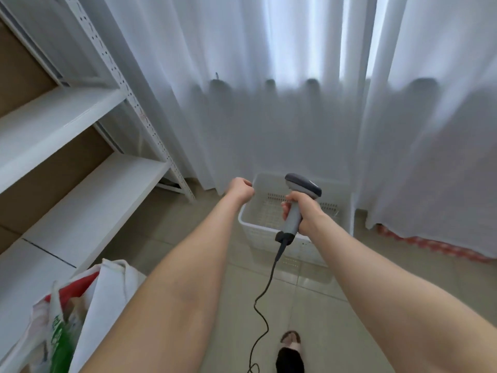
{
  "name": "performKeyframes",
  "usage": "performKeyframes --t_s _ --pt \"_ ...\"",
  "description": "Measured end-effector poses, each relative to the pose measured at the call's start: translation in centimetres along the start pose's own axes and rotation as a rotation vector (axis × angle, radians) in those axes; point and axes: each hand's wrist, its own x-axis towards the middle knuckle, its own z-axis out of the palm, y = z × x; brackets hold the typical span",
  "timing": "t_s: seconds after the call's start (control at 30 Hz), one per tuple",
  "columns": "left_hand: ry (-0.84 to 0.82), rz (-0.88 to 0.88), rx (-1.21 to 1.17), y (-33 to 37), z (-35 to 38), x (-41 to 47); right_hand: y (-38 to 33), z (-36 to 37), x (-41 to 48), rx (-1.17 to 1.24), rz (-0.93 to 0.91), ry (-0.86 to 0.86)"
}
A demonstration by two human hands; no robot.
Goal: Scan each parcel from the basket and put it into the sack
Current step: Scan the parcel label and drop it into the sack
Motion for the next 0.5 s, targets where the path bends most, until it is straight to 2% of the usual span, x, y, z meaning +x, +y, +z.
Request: performKeyframes --t_s 0.17,0.5 --pt "-0.049 0.016 0.045 3.7 5.1 9.0 -4.2 -2.3 8.4 0.098 0.032 0.094" --pt "-0.297 -0.018 0.179 8.3 19.6 28.7 -11.4 -9.3 28.7 0.142 0.097 0.336"
